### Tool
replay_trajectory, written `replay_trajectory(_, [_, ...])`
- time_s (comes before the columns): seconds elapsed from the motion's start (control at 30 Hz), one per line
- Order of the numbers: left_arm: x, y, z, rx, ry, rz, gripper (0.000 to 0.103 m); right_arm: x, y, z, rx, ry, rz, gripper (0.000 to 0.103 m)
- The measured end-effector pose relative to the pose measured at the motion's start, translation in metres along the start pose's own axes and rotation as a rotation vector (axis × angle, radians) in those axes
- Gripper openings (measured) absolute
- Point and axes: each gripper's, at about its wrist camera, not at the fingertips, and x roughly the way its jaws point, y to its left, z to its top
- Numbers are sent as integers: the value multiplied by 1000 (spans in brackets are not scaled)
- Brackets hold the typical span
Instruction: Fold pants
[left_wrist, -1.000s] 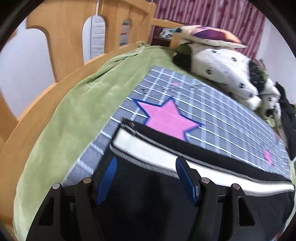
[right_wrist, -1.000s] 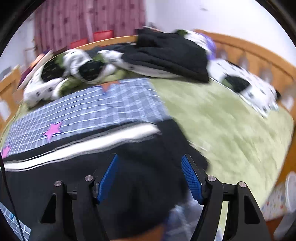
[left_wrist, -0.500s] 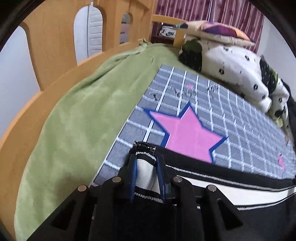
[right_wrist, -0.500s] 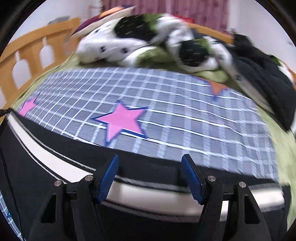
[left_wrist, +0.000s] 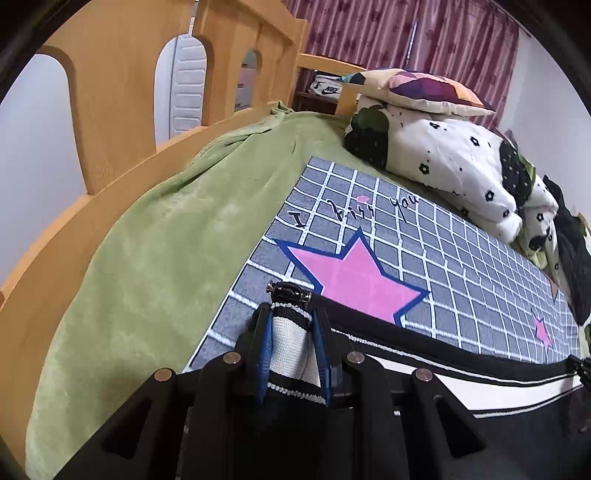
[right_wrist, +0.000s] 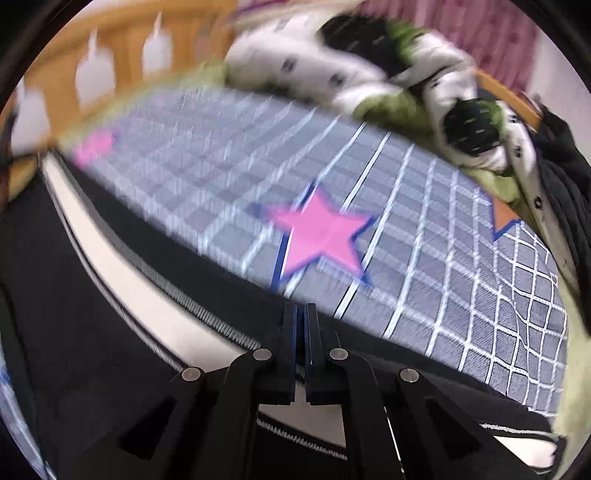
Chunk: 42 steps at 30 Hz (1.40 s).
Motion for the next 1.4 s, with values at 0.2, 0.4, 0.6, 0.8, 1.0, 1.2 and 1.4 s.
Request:
replay_trajectory(0.2, [37, -6, -9, 17, 58, 93, 21, 53, 6, -7, 47, 57, -39, 3])
replay_trajectory(0.4, [8, -22, -9, 63, 29, 210, 51, 36, -7, -13, 120, 35, -76, 17])
replay_trajectory(0.6, [-18, -82, -18, 218, 10, -11, 64, -15, -49, -43, 219, -55, -156, 54])
replay_trajectory(0.8, [54, -150, -50, 347, 197, -30, 68, 18, -89, -58, 289, 4, -214, 46])
replay_trajectory(1.0, [47, -104, -33, 329, 181, 130, 68, 15, -111, -62, 353, -13, -177, 29])
replay_trajectory(1.2, [-33, -93, -77, 350, 200, -88, 70, -21, -91, -67, 488, -22, -175, 30])
replay_trajectory(1.4, [-66, -89, -160, 457, 146, -28, 72, -65, -41, -80, 491, -21, -143, 31])
